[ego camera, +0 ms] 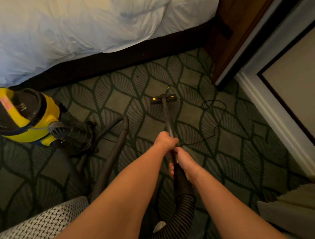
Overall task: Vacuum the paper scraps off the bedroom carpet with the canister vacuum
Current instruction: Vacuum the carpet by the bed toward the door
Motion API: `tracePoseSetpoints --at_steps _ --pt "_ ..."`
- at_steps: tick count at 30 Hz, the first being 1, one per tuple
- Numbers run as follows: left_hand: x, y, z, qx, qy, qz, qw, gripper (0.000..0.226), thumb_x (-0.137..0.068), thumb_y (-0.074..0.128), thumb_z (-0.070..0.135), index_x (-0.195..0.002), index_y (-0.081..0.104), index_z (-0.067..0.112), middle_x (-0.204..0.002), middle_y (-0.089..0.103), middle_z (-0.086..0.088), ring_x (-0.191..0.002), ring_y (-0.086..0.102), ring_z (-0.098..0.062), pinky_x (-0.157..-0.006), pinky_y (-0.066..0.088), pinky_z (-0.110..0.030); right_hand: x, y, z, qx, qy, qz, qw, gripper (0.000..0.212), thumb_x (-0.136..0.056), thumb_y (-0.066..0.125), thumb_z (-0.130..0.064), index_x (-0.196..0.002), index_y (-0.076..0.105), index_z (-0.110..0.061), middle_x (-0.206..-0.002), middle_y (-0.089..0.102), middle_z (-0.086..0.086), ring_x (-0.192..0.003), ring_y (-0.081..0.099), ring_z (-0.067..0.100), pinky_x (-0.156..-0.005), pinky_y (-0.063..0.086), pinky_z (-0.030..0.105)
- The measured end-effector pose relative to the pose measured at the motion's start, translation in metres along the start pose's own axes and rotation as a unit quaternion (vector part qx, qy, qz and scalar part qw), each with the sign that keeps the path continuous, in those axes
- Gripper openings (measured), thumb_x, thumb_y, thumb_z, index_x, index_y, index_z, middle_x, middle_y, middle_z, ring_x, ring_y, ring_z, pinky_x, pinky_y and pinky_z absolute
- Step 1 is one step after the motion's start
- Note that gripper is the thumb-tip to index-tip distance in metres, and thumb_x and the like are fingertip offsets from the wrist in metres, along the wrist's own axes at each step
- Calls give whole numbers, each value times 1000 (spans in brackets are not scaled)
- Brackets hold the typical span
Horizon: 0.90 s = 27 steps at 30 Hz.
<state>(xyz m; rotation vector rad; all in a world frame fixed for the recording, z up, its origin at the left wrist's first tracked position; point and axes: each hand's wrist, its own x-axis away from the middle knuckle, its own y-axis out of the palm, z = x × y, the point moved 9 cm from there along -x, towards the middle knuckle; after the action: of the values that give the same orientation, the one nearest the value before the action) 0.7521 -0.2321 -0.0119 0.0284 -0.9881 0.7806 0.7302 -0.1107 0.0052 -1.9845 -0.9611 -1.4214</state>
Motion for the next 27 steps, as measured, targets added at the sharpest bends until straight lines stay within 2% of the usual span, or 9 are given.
tracePoseSetpoints --at_steps 5,7,10,13,17,20,27 --pt "-83 -34 72 -25 22 2 999 27 -87 63 19 -111 64 6 -111 68 -13 -106 63 -28 -93 51 -35 -49 17 -98 -14 -12 11 1000 44 -100 38 -46 -82 54 -10 -43 45 8 -30 43 18 -33 36 20" --pt "-116 -47 99 -15 27 -3 1000 34 -88 62 15 -119 60 2 -117 65 -15 -111 61 -28 -97 48 -35 -70 25 -136 -20 -16 12 1000 43 -99 39 -47 -86 54 -9 -44 44 8 -33 43 19 -34 37 20" --pt "-164 -66 130 -12 33 0 999 42 -90 61 12 -129 53 -3 -129 59 -17 -120 56 -26 -100 41 -28 -105 38 -185 -16 -19 18 1000 42 -97 40 -47 -79 53 -11 -44 46 9 -32 44 20 -36 37 21" --pt "-208 -73 145 9 30 -12 999 48 -91 61 11 -136 48 0 -136 55 -13 -125 52 -23 -102 39 -24 -138 45 -218 -22 -9 25 999 44 -98 39 -46 -75 53 -10 -45 46 10 -33 44 20 -36 37 22" --pt "-257 -72 145 67 0 -25 997 54 -89 62 6 -140 45 6 -133 56 -13 -119 57 -25 -101 47 -31 -172 54 -240 -57 20 9 998 50 -100 36 -47 -73 51 -7 -47 42 9 -35 40 19 -35 34 21" --pt "-276 -65 135 80 -22 -42 996 50 -90 60 3 -138 47 7 -128 60 -15 -114 60 -28 -94 52 -34 -187 57 -242 -64 35 5 997 52 -102 33 -44 -69 49 -7 -45 41 8 -32 40 18 -34 33 19" --pt "-279 -57 121 79 -38 -72 994 51 -89 58 -3 -138 47 5 -130 59 -16 -116 59 -27 -97 49 -34 -182 63 -226 -88 89 -3 992 50 -101 34 -47 -70 46 -10 -48 38 6 -30 37 15 -32 31 16"
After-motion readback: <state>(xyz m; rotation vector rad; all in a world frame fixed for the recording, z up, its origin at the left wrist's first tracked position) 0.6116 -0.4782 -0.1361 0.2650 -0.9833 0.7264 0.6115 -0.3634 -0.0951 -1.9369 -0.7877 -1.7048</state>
